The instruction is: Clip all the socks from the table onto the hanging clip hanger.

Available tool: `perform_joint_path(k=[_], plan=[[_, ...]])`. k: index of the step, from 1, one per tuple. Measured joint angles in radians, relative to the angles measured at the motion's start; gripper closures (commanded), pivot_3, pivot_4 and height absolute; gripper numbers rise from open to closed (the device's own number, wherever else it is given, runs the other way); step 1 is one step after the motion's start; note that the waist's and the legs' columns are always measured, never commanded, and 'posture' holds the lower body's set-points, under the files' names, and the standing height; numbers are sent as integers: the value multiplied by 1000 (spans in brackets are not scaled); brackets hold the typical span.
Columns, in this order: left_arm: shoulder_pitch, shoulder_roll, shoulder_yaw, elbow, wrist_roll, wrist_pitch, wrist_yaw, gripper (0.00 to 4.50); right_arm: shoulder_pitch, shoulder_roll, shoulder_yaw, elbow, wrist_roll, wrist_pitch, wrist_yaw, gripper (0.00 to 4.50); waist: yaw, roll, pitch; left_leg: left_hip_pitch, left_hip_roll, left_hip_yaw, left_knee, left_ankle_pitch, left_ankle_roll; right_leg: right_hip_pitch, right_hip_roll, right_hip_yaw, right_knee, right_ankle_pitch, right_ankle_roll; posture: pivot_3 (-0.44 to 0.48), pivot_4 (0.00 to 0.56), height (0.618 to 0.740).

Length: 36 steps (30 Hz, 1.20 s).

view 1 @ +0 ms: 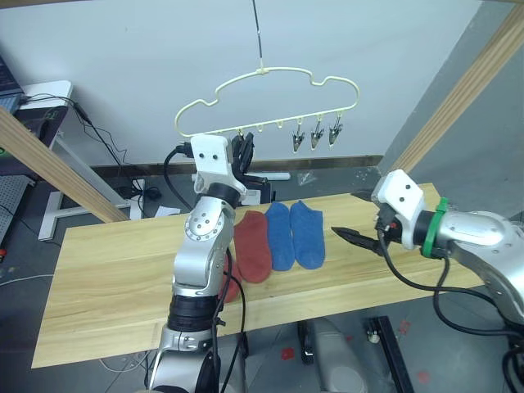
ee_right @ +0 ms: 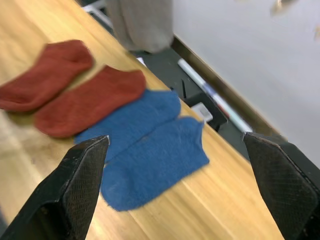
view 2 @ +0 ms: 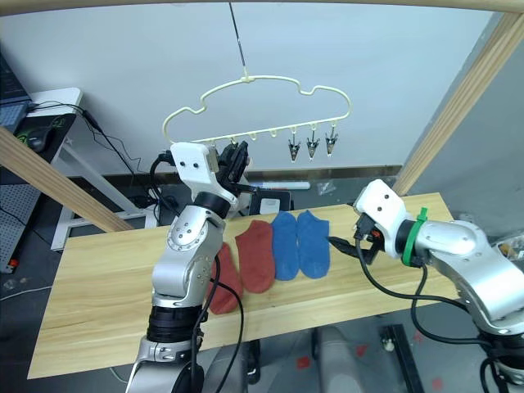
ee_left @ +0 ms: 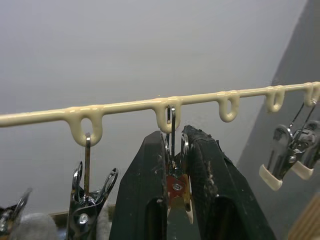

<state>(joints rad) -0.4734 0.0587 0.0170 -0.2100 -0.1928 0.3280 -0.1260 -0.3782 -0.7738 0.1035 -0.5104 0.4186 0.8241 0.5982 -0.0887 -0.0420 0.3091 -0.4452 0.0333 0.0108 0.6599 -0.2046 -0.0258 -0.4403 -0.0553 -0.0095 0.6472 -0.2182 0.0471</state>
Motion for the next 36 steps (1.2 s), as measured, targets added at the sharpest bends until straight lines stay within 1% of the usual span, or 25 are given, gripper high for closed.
perform_joint_path(k=[6,10,12,15,19,21,23,28,29,33,36], plan=[[4,31,10,-61,-34,69,-20,4212,-45,194,89,205,-125,-35,-115,0,3,3,21,-1,0,0,-1,0,0,-1,0,0,0,0,0,-179,397,740],[3,41,12,-80,-47,111,-20,4226,-81,304,120,378,-207,-122,-169,0,5,5,32,-1,0,-1,-1,0,0,-1,0,0,0,0,0,-157,415,740],[4,47,12,-104,-53,131,-19,4229,-109,364,126,486,-249,-182,-196,0,5,5,44,-1,0,-1,0,0,0,-2,0,0,0,0,0,-151,418,740],[4,52,12,-132,-61,153,-18,4229,-145,417,128,627,-296,-256,-223,0,6,8,54,-1,0,0,-1,0,0,-2,0,0,0,0,0,-132,434,740],[3,56,13,-155,-73,173,-18,4229,-209,466,117,800,-330,-338,-234,0,7,9,69,-1,0,0,-1,0,0,-2,0,0,0,0,0,-120,437,740],[4,57,12,-169,-77,184,-19,4229,-237,487,105,883,-332,-354,-232,393,8,10,72,-1,0,0,-2,0,0,-2,0,0,0,0,0,-116,435,740],[4,61,13,-174,-78,189,-19,4229,-244,498,92,918,-331,-361,-227,979,9,10,72,-2,0,0,-2,0,0,-2,0,0,0,0,0,-115,432,740],[4,67,14,-174,-81,191,-21,4229,-247,514,77,929,-330,-360,-213,2736,10,10,72,-1,0,0,-2,0,0,-2,0,0,0,0,0,-120,426,740],[4,70,14,-174,-82,191,-23,4229,-242,518,77,924,-330,-360,-210,3153,10,10,72,-1,0,-1,-2,0,0,-2,0,0,0,0,0,-122,421,740],[-2,79,18,-169,-87,191,-41,4229,-222,525,77,896,-340,-360,-206,4452,10,10,72,-1,0,0,-2,0,0,-2,0,0,0,0,0,-133,414,740],[-13,96,28,-158,-104,193,-63,4229,-184,505,79,818,-359,-357,-195,4500,10,10,72,-3,0,0,-2,0,0,-3,0,0,0,0,0,-145,406,740]])
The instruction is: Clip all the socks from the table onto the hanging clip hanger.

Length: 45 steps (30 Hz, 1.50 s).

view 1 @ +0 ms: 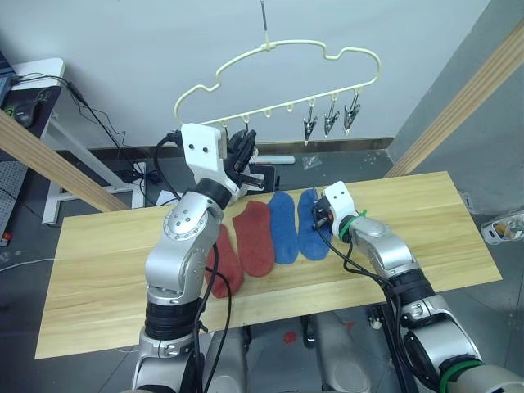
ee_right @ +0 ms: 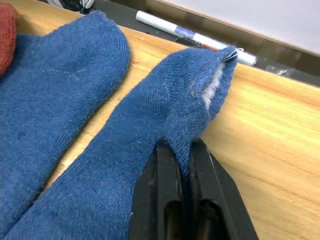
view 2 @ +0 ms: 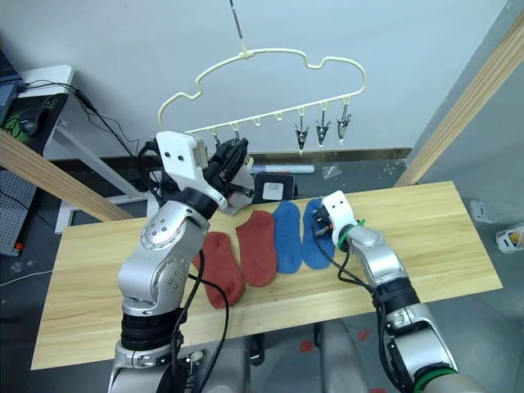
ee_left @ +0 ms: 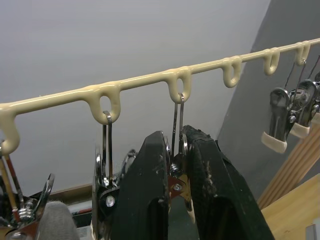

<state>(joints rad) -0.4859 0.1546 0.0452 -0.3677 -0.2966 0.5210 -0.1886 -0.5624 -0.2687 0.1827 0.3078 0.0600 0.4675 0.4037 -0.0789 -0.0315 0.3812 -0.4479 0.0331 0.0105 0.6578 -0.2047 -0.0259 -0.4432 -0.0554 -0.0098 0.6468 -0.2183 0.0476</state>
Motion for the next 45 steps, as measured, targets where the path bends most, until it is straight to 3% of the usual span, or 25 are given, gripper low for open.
perform_joint_path(k=[3,11,14,20,29,45], plan=[[-8,9,12,14,-17,1,-18,4229,27,-37,10,-96,-5,3,31,4500,0,1,0,-2,0,0,0,0,0,-1,0,0,0,0,0,-158,398,740],[-70,79,83,80,-136,59,-111,4229,103,-197,77,-561,-3,12,200,4500,-5,1,0,-3,0,0,0,0,0,-3,0,-1,0,0,1,-187,379,740],[-96,92,121,105,-207,110,-134,4229,101,-211,108,-635,-13,-22,234,4500,-6,1,0,-3,0,0,0,0,0,-3,0,-1,0,0,1,-196,373,740],[-153,136,193,127,-364,254,-155,4229,52,-212,166,-622,-80,-108,257,4500,-6,1,0,-3,0,0,0,0,-1,-3,0,-1,0,0,1,-205,364,740],[-189,171,231,137,-488,373,-143,4243,-44,-180,197,-514,-199,-176,234,4500,-6,1,0,-3,0,0,1,0,-1,-3,0,-1,0,0,1,-209,361,740],[-166,215,193,129,-488,357,-170,4254,-117,-146,214,-418,-315,-291,229,4500,-5,1,0,-3,0,0,1,1,-1,-3,0,-1,1,1,-1,-204,361,740]])
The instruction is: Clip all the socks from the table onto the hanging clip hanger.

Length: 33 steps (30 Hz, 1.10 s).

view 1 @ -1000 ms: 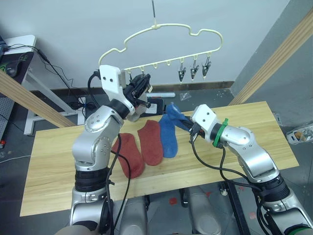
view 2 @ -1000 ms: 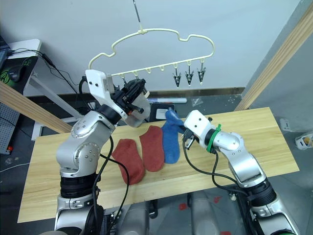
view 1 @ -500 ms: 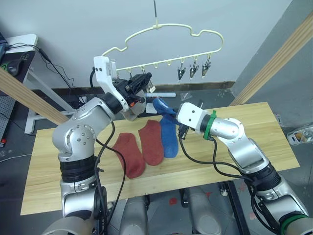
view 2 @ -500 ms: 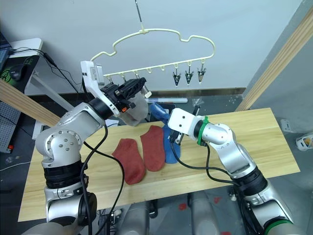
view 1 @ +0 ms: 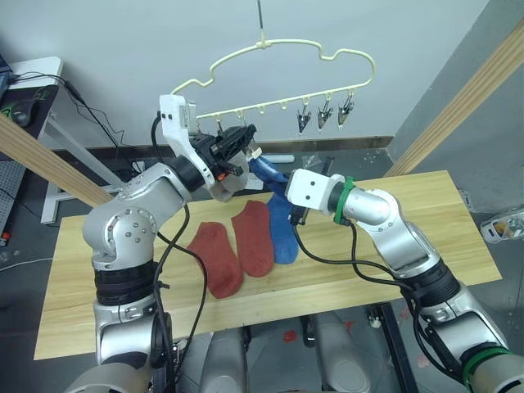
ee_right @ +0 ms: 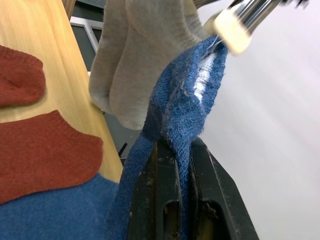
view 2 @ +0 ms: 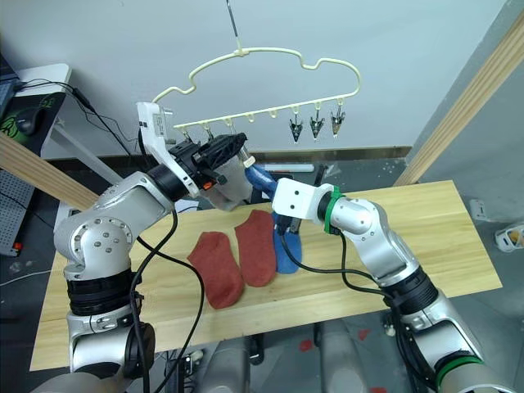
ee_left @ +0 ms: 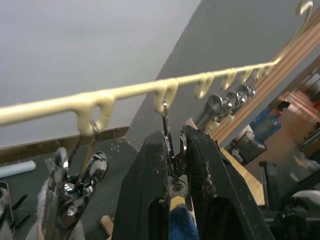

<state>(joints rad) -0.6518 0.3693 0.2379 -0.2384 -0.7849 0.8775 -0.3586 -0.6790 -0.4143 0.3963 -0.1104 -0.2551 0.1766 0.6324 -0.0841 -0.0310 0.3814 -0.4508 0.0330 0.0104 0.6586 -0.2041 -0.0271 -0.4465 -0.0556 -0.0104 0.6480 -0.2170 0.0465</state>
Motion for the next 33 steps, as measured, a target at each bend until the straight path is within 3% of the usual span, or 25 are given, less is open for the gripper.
perform_joint_path(k=[33], plan=[[78,38,-61,-32,97,-145,-68,4256,-54,95,-26,44,7,7,-1,4500,0,0,0,0,0,0,1,0,0,0,0,0,1,2,-4,-188,349,740]])
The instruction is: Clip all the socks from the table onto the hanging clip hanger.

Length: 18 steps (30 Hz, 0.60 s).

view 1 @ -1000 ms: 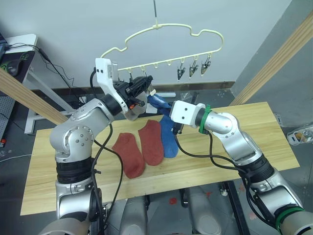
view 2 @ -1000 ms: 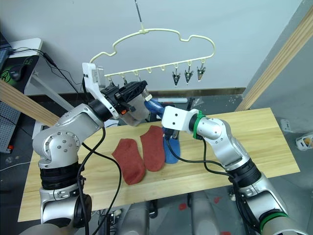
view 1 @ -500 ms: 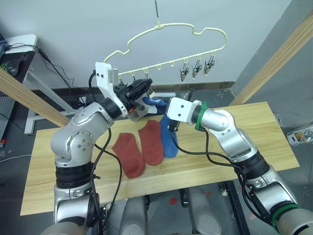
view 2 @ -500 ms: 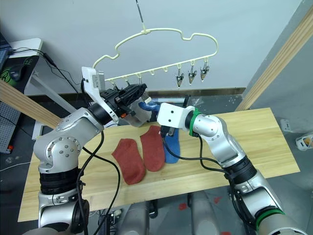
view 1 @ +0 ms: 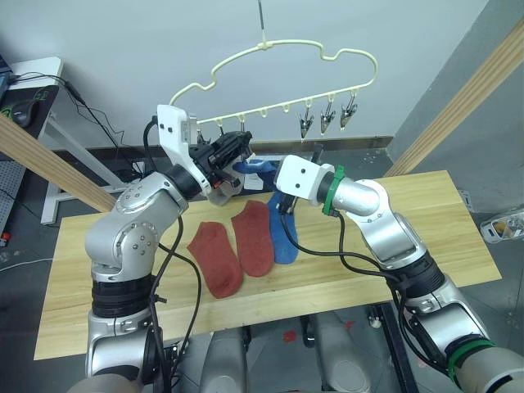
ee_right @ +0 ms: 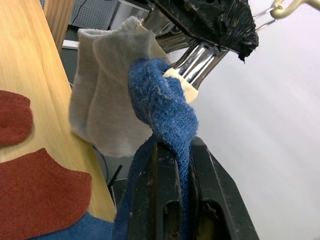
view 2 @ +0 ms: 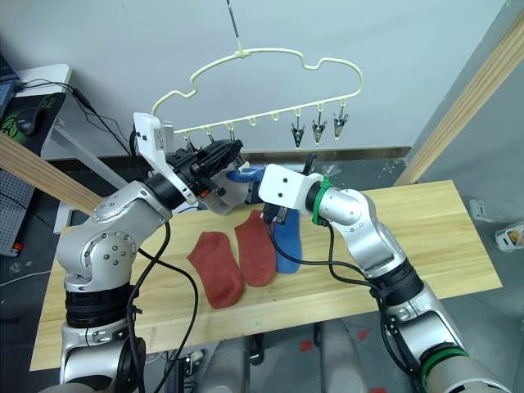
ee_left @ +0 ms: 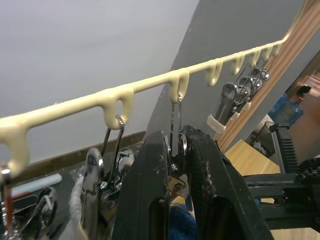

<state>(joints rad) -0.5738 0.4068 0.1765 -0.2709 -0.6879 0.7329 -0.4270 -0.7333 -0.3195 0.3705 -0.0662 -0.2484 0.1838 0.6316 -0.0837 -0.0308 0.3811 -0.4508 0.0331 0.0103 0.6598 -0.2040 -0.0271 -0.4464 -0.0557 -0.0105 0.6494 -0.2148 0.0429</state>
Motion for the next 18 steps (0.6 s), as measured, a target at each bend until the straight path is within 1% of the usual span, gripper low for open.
perform_joint_path(k=[2,3,15,18], plan=[[2,0,-3,-1,-3,0,-6,4256,-1,8,0,0,0,0,0,4500,0,0,0,0,0,0,0,0,0,0,0,0,0,0,0,-187,349,740],[5,0,-3,-2,-8,0,-8,3534,-2,11,0,0,0,0,0,4500,0,0,0,0,0,0,0,0,0,0,0,0,0,0,0,-187,349,740],[23,11,16,-5,-60,32,-17,64,-25,25,0,33,0,-4,-1,4500,0,0,0,0,0,0,1,0,0,0,0,0,1,0,0,-170,338,740],[30,32,26,-19,-74,43,-25,26,-28,27,0,43,-1,-8,-2,4500,0,0,-1,0,0,0,1,0,0,0,0,0,1,0,0,-167,335,740]])
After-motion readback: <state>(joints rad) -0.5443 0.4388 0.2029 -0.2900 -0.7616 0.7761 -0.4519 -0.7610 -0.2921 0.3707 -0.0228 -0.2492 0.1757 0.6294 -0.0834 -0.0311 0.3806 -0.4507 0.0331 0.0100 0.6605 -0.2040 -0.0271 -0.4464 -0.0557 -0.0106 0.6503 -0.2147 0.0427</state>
